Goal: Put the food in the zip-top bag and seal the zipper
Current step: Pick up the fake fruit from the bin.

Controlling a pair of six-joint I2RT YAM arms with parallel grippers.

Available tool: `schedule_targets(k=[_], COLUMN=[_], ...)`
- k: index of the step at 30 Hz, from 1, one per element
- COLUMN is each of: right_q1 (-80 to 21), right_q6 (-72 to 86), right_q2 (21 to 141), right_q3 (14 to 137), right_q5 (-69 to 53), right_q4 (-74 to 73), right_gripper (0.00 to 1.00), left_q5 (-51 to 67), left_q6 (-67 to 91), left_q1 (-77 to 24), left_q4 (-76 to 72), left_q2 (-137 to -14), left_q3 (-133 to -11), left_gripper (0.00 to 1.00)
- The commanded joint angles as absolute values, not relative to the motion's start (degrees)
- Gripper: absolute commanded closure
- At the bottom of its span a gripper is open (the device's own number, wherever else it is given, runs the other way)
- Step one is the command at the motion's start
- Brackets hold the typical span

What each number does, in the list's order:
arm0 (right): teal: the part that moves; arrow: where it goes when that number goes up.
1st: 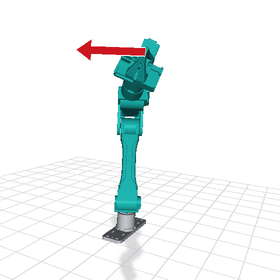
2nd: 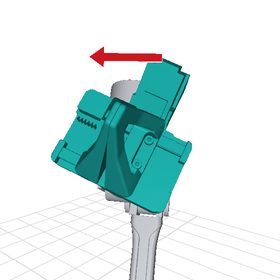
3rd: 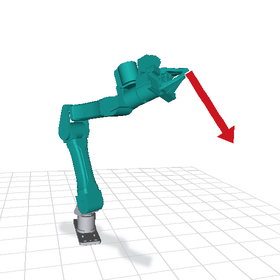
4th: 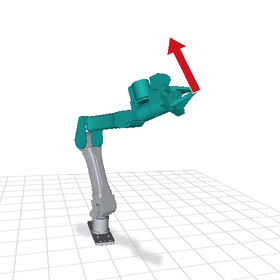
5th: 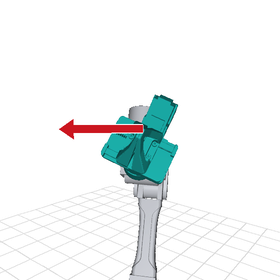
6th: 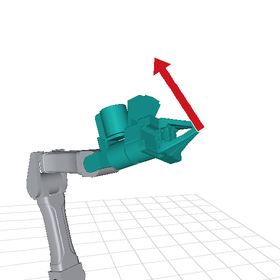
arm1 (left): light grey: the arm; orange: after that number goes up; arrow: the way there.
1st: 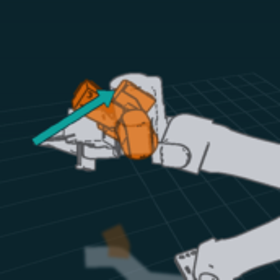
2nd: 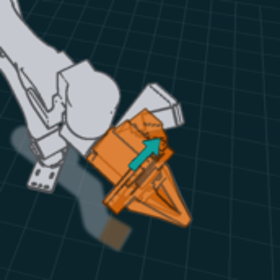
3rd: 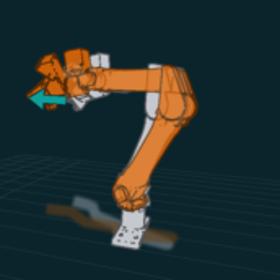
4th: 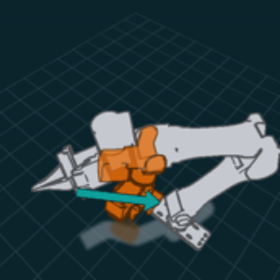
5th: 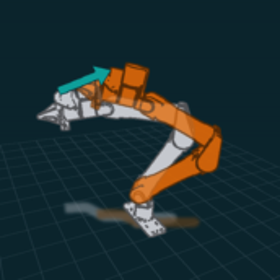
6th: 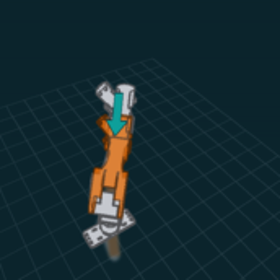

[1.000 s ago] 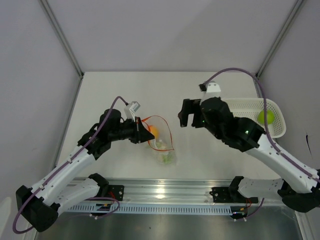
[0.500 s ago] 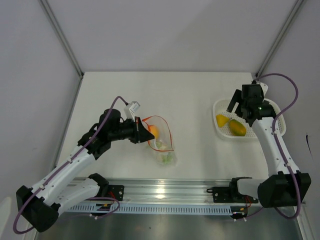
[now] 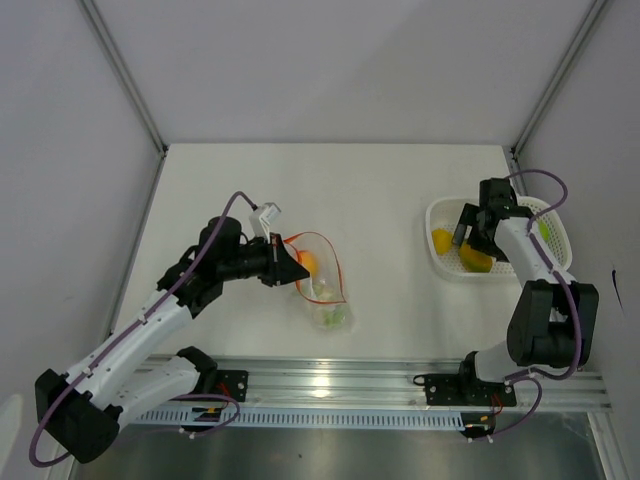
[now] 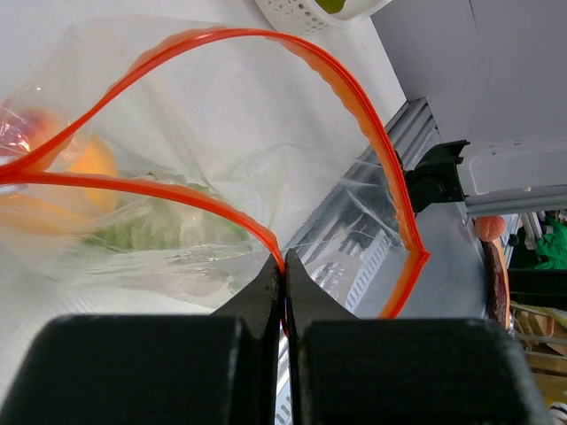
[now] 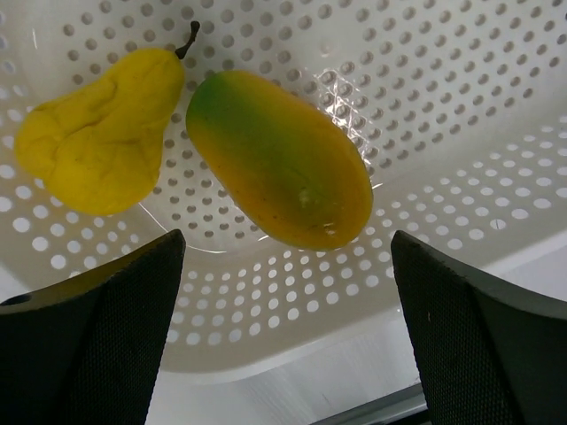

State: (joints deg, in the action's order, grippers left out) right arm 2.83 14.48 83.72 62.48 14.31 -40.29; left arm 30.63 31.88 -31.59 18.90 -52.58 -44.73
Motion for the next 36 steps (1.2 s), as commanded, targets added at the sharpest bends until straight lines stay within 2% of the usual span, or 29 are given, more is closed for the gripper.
schedule_targets(k=[1,18,21,22,24,25,27,29,32,36], right_q1=[2.9,3.25,3.34,3.34,3.43,3.43,3.43,3.52,3.43,3.43], right_q6=[13.89,13.8,13.36,13.27,13.27,13.36,13.45,13.54,13.71,13.62], right_q2=[85.25,95.27,95.71,95.8,95.8,95.8,95.19,94.31,90.72,85.8], right_q3=[63.19,63.02,63.54,63.72,63.81,64.16,64.51,65.38,67.84,71.36], right_q5=[15.64,19.68,19.25,18.99,18.46,18.37,18.19,18.19,18.54,18.11], right_q4=[-37.89,-33.49,-33.05,-32.79,-32.52,-32.61,-32.61,-32.69,-34.01,-37.51], right_gripper=[0.01,0.03,0.12,0.21,0.32,0.47,0.57,0.71,0.84,0.91], left_q5=[32.52,33.57,33.75,33.75,33.84,33.84,33.84,33.75,33.93,34.28], left_q6=[30.5,30.85,31.03,31.03,31.03,31.03,31.2,31.11,31.46,31.82], left_q1=[-30.85,-30.5,-30.5,-30.5,-30.5,-30.5,-30.41,-30.41,-30.5,-30.5], left_q4=[16.87,16.7,16.52,16.52,16.61,16.61,16.7,16.87,16.7,16.44], left_q2=[-52.29,-52.65,-52.82,-52.82,-52.91,-52.82,-52.74,-52.73,-52.56,-52.56], left_q3=[-44.39,-43.95,-43.95,-44.03,-44.03,-44.03,-44.03,-44.21,-44.3,-44.03], left_gripper=[0.99,0.99,0.99,0.99,0.99,0.99,0.99,0.99,0.99,0.99])
